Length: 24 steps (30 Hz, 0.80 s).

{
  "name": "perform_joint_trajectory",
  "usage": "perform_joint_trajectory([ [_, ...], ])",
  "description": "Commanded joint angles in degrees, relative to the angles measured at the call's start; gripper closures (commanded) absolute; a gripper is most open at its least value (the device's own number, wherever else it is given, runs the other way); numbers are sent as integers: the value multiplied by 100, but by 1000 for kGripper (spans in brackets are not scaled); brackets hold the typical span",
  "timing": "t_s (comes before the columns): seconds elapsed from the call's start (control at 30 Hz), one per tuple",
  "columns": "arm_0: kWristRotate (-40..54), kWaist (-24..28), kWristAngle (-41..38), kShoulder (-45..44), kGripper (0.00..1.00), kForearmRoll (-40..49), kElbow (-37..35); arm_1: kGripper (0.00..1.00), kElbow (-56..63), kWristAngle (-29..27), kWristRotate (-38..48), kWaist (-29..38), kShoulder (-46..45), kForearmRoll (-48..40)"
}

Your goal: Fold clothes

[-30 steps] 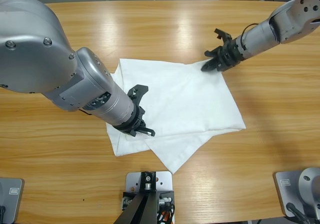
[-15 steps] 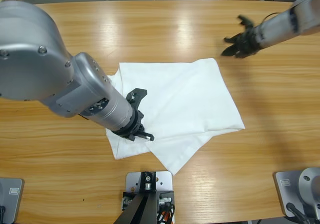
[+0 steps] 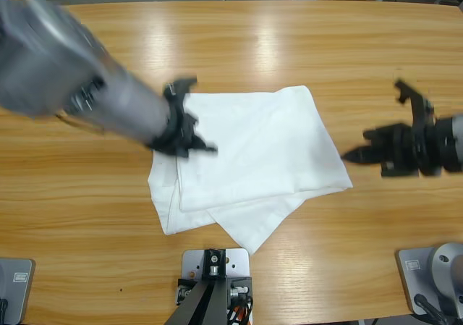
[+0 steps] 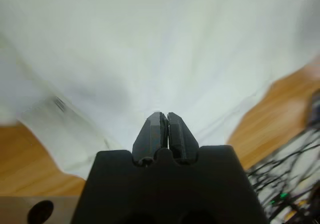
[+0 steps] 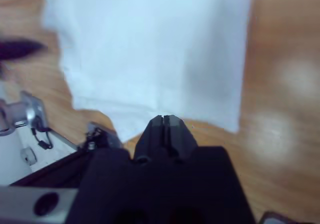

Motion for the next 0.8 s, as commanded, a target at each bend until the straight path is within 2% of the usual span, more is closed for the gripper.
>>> perform_joint_trajectory([
  [0.03, 26, 584, 215, 578, 1000, 76, -481, 1000, 739, -484, 277, 97, 613, -832],
  [0.17, -8, 642, 225, 1024, 1000, 76, -495, 1000, 827, -482, 271, 113, 1098, -1383],
  [0.27, -22, 644, 222, 1202, 1000, 76, -495, 1000, 828, -470, 264, 146, 1314, -1427],
  [0.4, -47, 645, 218, 1343, 1000, 81, -492, 1000, 795, -660, 764, 148, 1457, -549],
  [0.57, -168, 647, 213, 1476, 1000, 76, -495, 1000, 727, -792, 1033, 146, 1977, -216],
  [0.7, -171, 649, 213, 1485, 1000, 85, -474, 1000, 705, -906, 1115, 146, 2028, -174],
  [0.8, -180, 649, 213, 1471, 1000, 85, -406, 1000, 509, -1106, 1180, 146, 1984, 225],
])
